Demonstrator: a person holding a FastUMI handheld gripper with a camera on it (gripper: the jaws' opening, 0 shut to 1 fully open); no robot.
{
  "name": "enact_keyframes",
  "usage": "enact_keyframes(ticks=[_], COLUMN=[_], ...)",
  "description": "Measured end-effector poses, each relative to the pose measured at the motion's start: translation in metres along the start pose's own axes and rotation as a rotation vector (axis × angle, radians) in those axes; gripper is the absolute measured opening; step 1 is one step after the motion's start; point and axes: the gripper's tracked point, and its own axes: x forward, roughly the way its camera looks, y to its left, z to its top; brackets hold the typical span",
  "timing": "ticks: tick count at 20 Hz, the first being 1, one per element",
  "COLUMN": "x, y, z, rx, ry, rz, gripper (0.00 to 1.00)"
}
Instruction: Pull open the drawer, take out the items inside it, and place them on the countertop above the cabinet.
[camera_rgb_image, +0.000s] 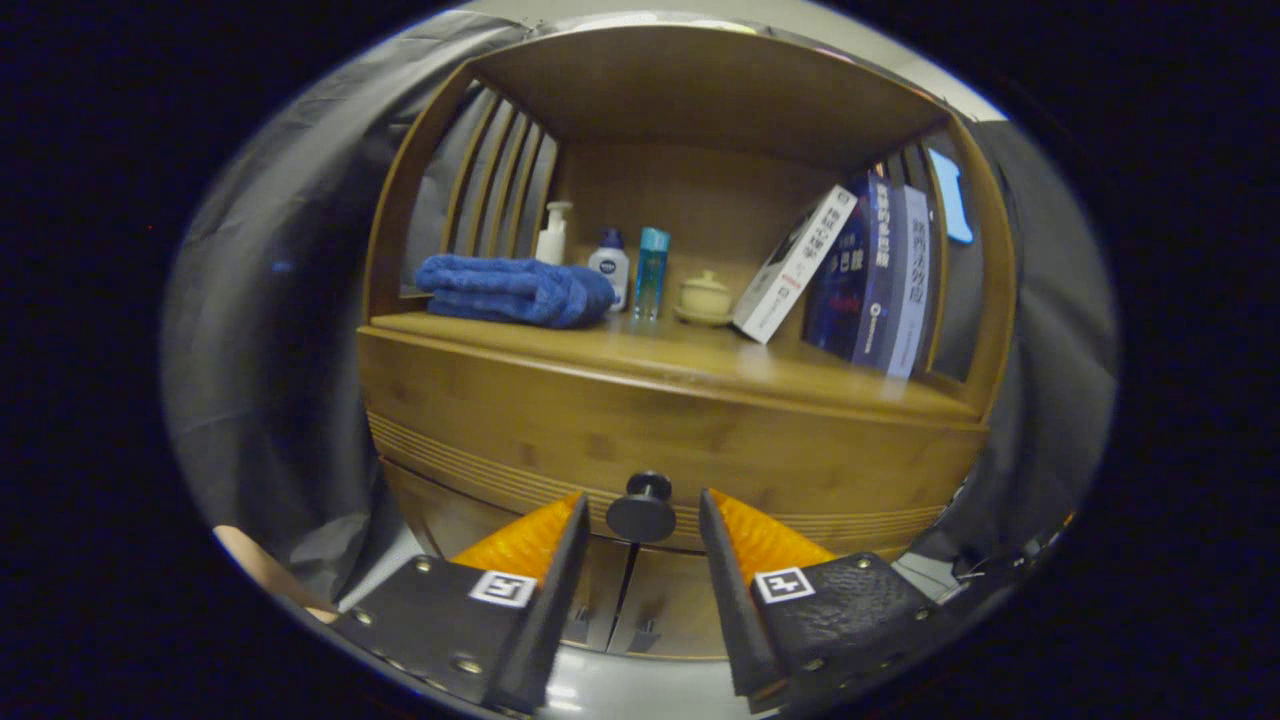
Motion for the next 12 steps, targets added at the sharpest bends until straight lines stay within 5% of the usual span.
enact_keyframes(ticks=[9, 12], x=[0.025, 0.024], y=[0.005, 0.004], z=[-0.003, -0.006], rx=[0.085, 0.138], ry=[-0.009, 0.032], rz=[-0.014, -0.036], gripper=[0.36, 0.36])
